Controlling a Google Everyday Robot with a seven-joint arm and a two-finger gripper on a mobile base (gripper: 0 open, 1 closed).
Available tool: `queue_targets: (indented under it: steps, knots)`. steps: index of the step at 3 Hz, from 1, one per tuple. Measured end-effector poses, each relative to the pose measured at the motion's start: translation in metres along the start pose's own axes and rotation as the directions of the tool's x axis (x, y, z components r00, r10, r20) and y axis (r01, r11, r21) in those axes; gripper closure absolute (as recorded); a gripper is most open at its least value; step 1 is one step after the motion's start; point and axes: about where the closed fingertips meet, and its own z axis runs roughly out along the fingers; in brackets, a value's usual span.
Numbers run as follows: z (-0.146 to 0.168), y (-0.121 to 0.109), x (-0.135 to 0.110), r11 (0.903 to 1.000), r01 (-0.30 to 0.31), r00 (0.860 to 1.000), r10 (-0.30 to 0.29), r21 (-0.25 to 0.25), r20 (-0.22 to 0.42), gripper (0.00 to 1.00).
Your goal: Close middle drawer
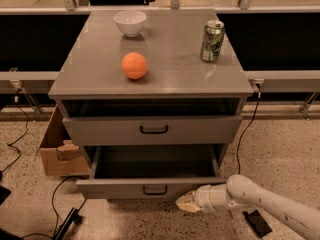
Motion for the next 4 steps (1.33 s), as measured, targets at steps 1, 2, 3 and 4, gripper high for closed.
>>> queue_targets:
  steps: [1, 2, 3, 4]
  knots:
    - [-0.001, -0.022, 0.000, 1.0000, -0.003, 1.000, 0.003, 0.009, 0.017, 1.00]
    - [-0.014, -0.055, -0.003, 0.9991, -0.003, 1.000, 0.002, 0.042, 0.029, 1.00]
    - [-0.018, -0.061, -0.004, 0.9987, -0.003, 1.000, 0.001, 0.050, 0.029, 1.00]
    - [-0.029, -0.080, -0.009, 0.9975, 0.003, 1.000, -0.005, 0.071, 0.027, 1.00]
